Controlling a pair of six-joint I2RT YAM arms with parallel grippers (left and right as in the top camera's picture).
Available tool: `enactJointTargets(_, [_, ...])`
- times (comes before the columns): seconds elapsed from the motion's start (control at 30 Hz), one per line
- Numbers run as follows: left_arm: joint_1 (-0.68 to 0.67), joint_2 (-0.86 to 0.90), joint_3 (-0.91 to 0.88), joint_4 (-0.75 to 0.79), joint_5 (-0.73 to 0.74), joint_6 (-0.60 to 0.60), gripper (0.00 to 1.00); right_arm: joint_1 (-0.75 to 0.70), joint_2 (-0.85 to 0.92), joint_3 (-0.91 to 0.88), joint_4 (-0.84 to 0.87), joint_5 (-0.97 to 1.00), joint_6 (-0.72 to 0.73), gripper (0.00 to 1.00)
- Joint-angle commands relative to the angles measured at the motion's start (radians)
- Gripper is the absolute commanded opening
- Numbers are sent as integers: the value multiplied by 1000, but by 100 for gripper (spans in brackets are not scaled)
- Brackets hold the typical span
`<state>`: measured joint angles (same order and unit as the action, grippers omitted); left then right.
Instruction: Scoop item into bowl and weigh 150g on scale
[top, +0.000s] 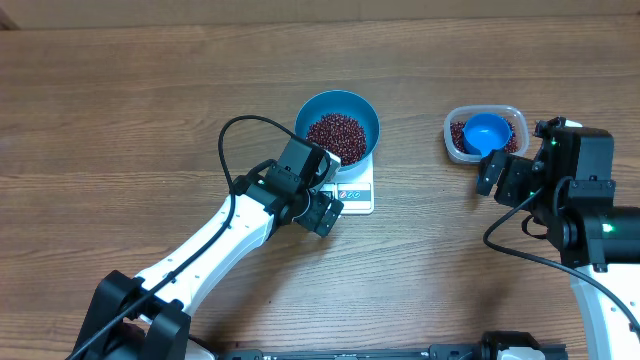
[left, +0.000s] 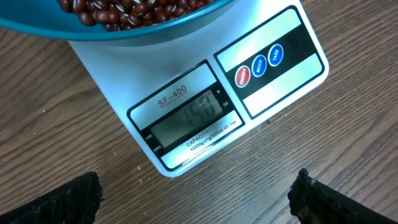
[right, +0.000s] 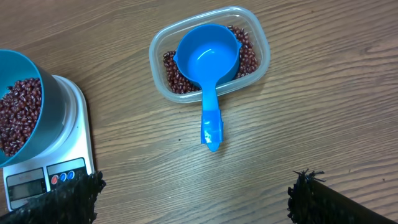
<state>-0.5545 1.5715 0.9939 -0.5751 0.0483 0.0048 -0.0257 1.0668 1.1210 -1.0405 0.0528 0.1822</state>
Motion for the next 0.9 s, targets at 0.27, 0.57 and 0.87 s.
enactJointTargets(0.27, [6, 7, -2, 139, -71, -13, 100, -3, -10, 26, 5, 9, -8, 100])
enactJointTargets(0.57, [6, 7, -2, 217, -85, -13, 99, -3, -10, 26, 5, 9, -8, 100])
enactJointTargets(0.87, [6, 7, -2, 212, -82, -31, 100, -3, -10, 26, 5, 9, -8, 100])
